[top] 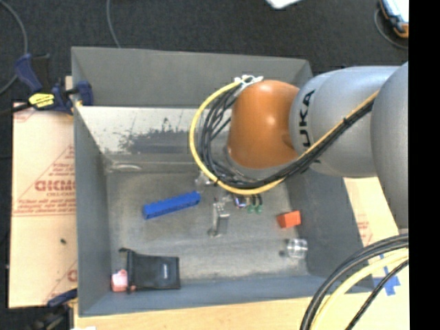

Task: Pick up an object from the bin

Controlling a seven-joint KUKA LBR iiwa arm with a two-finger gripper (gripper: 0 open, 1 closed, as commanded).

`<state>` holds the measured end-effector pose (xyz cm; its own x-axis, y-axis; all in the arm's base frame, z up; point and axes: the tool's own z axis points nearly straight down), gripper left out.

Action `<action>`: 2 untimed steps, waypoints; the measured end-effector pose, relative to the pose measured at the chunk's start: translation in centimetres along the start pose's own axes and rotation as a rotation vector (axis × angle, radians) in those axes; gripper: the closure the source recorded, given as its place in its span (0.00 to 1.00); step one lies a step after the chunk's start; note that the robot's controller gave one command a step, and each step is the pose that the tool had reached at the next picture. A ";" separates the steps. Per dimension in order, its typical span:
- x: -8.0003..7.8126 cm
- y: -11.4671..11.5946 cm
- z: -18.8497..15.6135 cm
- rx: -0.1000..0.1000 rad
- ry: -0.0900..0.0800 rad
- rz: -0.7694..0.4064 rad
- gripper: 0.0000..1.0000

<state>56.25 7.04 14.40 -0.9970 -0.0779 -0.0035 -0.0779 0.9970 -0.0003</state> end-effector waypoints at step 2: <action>-5.3 4.2 7.3 0.000 -0.005 -0.091 1.00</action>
Offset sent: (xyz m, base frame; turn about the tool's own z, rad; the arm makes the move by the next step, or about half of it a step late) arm 0.0484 0.0475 -0.0740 -0.0934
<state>61.27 11.68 7.14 -0.9857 -0.1682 -0.0085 -0.1682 0.9858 -0.0006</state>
